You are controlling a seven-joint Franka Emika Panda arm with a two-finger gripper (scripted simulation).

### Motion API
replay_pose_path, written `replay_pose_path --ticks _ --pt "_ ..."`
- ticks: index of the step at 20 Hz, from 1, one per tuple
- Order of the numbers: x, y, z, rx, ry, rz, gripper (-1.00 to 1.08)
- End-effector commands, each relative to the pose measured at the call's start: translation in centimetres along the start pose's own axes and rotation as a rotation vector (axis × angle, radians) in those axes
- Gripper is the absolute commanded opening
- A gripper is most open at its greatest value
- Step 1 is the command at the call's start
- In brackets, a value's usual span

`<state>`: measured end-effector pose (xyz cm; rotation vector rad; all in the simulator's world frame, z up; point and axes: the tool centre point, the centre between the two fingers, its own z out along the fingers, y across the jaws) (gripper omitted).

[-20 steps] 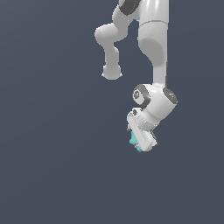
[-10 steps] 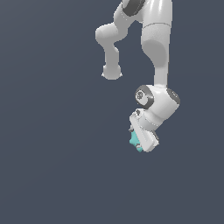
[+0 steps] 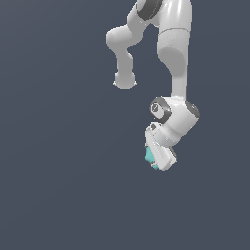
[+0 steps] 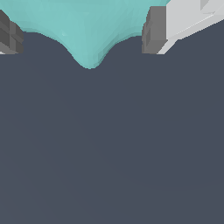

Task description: Pick up the object and move it to a goal position.

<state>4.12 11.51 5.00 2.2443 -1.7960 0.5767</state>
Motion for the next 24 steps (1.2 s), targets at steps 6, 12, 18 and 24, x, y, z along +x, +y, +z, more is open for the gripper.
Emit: replay_pose_path --ticks 6,12,18,24 --pt "0.0 0.1 2.2 -0.001 0.001 0.003 1.08" --pt "0.0 0.1 2.3 -0.001 0.001 0.003 -1.00" --pt "0.3 0.1 2.3 -0.001 0.002 0.006 -1.00" --pt "1.0 0.2 1.6 -0.001 0.002 0.006 -1.00"
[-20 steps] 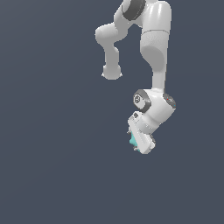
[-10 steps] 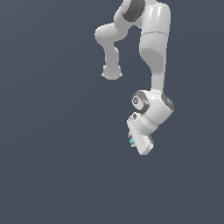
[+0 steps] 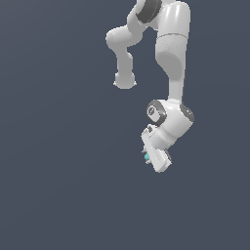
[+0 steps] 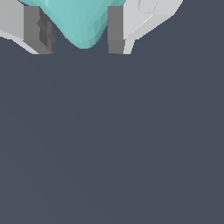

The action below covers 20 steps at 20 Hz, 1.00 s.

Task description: Pick up the object and move it to a goal position.

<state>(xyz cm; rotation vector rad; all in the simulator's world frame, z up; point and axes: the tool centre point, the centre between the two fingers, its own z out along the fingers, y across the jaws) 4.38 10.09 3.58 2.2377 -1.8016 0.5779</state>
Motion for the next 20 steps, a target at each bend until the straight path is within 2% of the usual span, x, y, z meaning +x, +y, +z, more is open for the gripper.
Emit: replay_pose_path --ticks 1,10,20 --pt "0.6 0.0 -0.5 0.001 0.000 0.001 -1.00" --pt "4.8 0.7 -4.4 -0.001 -0.003 0.001 -1.00" --pt "13.5 2.0 -12.3 -0.002 -0.007 0.001 -1.00"
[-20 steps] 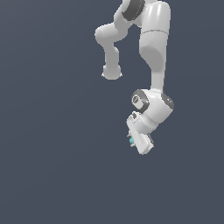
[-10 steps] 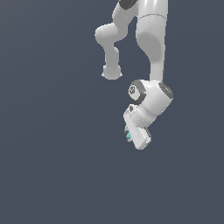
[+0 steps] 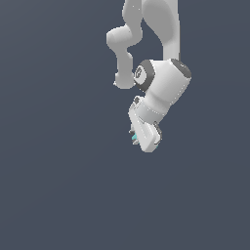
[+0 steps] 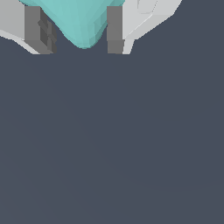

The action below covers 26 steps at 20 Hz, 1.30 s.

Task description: Pick up the object and move it to a goal position.

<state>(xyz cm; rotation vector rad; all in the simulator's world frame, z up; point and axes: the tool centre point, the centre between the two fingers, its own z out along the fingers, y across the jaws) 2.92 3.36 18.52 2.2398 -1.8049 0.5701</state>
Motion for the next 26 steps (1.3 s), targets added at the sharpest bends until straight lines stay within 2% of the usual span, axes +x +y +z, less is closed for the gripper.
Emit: replay_pose_path --ticks 1,17,26 --pt "2.4 0.4 -2.2 0.000 -0.001 0.000 -1.00" --pt "17.2 2.1 -16.0 0.000 0.000 0.000 -1.00" --pt "23.0 2.4 -21.8 0.002 0.002 -0.002 -1.00"
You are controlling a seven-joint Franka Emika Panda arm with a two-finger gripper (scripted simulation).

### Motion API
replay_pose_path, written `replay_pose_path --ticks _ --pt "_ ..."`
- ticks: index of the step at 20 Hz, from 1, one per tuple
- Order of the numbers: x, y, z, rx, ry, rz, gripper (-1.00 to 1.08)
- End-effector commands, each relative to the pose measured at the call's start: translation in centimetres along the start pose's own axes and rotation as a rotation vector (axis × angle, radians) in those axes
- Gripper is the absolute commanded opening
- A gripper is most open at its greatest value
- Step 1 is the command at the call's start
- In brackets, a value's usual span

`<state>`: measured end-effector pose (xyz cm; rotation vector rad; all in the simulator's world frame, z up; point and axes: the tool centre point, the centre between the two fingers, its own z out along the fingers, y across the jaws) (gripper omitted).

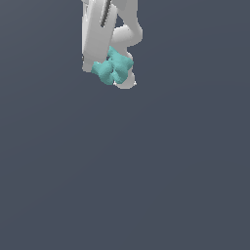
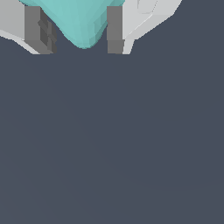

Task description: Pick up the object and move it to a goal position.

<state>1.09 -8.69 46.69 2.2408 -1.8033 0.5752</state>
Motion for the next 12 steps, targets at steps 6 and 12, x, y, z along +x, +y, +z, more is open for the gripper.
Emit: replay_pose_path --ticks 6,12 --pt "2.5 0.0 -2.5 0.000 0.002 -0.003 -1.00" --pt "2.9 -0.1 -2.9 0.000 0.003 -0.003 -1.00"
